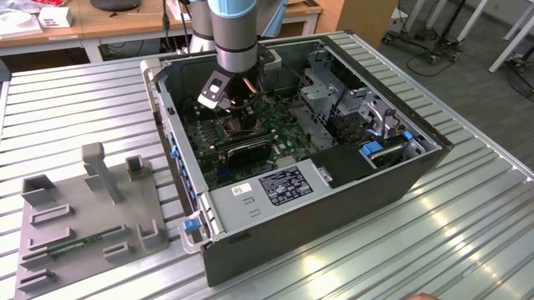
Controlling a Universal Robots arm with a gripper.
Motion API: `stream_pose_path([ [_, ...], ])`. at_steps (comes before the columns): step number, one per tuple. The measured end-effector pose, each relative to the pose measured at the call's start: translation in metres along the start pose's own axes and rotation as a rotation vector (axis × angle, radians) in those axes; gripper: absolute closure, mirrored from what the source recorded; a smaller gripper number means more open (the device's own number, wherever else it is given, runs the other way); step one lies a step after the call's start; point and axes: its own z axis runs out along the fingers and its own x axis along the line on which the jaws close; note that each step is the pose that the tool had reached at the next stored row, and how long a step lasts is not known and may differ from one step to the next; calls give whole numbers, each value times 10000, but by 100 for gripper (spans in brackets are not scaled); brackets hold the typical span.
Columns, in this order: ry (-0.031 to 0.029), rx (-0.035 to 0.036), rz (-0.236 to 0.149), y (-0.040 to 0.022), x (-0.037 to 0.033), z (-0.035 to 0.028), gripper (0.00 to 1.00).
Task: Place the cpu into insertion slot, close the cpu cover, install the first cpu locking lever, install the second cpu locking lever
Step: 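Place the cpu into insertion slot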
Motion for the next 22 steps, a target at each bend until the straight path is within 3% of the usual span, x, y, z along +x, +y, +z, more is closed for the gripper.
stream_pose_path([
  [1, -4, 4, 0, -1, -1, -1, 39],
  [9, -18, 13, -1, -1, -3, -17, 39],
  [22, -16, 12, -1, 15, 1, -165, 39],
])
